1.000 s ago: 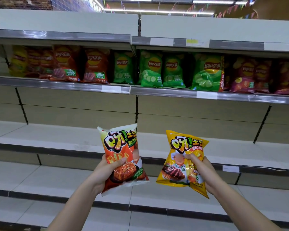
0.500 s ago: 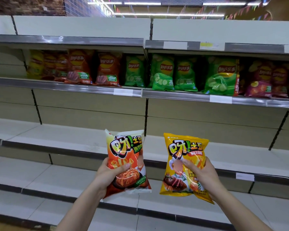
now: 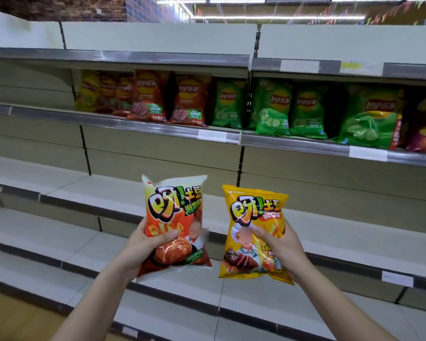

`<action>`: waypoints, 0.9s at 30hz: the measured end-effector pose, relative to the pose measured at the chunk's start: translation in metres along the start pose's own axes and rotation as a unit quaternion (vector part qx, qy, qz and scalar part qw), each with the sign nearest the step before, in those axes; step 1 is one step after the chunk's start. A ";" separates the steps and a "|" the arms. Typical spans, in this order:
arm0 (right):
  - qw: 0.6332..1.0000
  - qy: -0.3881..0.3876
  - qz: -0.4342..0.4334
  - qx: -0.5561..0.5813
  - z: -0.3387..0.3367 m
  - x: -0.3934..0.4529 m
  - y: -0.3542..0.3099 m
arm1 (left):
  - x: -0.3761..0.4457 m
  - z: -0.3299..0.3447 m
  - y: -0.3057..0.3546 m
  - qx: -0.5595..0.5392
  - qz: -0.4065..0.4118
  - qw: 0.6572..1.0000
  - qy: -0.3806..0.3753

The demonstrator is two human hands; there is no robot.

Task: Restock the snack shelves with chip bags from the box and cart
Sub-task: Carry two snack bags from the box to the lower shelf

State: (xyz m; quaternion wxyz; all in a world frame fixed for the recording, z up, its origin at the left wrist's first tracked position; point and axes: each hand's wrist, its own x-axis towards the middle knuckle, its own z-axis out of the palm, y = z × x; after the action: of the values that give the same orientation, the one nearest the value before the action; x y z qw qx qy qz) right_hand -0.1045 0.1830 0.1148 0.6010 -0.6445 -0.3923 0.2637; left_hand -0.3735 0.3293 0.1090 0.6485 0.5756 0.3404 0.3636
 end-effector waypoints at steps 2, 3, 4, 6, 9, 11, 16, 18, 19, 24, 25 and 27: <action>1.000 -0.015 0.002 -0.006 0.012 0.005 0.002 | 0.003 -0.009 0.001 0.003 0.004 1.000 -0.008; 1.000 -0.022 0.001 -0.015 0.017 0.008 0.003 | 0.005 -0.013 0.001 0.005 0.004 1.000 -0.011; 0.999 -0.028 0.000 -0.027 0.021 0.011 0.003 | 0.006 -0.015 0.001 0.007 0.005 1.000 -0.016; 0.999 -0.036 -0.002 -0.038 0.029 0.019 0.004 | 0.009 -0.023 -0.002 0.005 0.005 1.000 -0.021; 0.999 -0.030 0.009 0.019 0.045 0.035 0.008 | 0.014 -0.039 -0.008 -0.009 0.006 1.000 -0.015; 0.997 -0.023 0.023 0.065 0.064 0.049 0.007 | 0.019 -0.056 -0.012 -0.014 0.008 1.000 -0.001; 0.993 -0.048 0.038 0.096 0.146 0.098 0.015 | 0.041 -0.132 -0.015 -0.008 -0.006 0.999 0.054; 0.992 -0.068 0.039 0.095 0.189 0.122 0.019 | 0.056 -0.173 -0.014 0.000 -0.013 0.997 0.075; 0.992 -0.075 0.038 0.097 0.212 0.135 0.020 | 0.065 -0.194 -0.012 0.004 -0.018 0.996 0.083; 0.985 -0.106 0.069 0.116 0.321 0.207 0.032 | 0.134 -0.300 0.004 0.026 -0.067 0.993 0.098; 0.983 -0.110 0.083 0.123 0.340 0.224 0.036 | 0.151 -0.317 0.009 0.025 -0.084 0.992 0.094; 0.977 -0.121 0.113 0.137 0.368 0.250 0.037 | 0.183 -0.344 0.019 0.019 -0.101 0.991 0.083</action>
State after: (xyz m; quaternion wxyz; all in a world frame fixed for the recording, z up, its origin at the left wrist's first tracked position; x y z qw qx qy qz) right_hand -0.2581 0.5988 0.0602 0.5984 -0.5593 -0.3467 0.4570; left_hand -0.5786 0.6603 0.0878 0.6404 0.5186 0.4561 0.3359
